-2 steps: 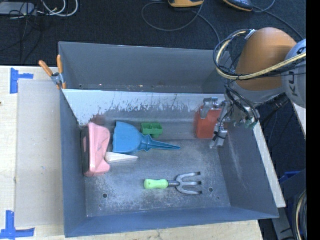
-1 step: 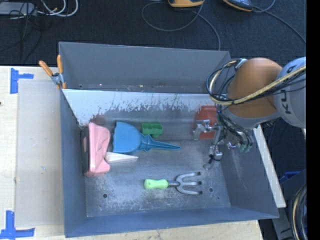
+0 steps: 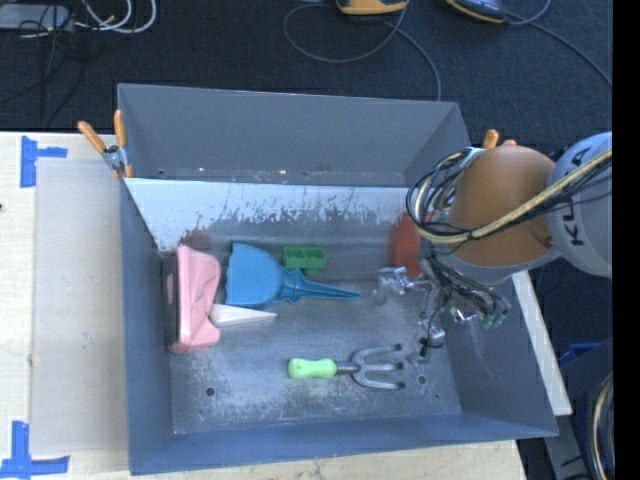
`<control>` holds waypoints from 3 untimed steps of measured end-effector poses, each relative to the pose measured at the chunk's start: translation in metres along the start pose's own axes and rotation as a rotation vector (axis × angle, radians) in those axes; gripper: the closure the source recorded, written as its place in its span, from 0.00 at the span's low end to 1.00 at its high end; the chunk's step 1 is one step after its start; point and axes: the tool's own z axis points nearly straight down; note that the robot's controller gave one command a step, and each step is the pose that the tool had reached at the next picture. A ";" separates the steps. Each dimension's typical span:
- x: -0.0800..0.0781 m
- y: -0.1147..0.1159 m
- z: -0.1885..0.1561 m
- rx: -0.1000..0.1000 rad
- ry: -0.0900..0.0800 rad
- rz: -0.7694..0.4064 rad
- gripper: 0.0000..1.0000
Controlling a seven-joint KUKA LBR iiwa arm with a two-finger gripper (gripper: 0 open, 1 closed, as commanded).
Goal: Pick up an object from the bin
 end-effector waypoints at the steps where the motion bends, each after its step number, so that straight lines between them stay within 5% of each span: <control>1: 0.024 0.008 -0.006 -0.001 0.001 0.025 0.00; 2: 0.020 0.015 0.054 0.001 -0.002 -0.104 0.00; 3: 0.016 0.018 0.072 0.001 0.002 -0.025 1.00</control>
Offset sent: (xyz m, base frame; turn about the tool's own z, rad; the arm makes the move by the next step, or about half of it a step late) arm -0.0249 0.0095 -0.0590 -0.1097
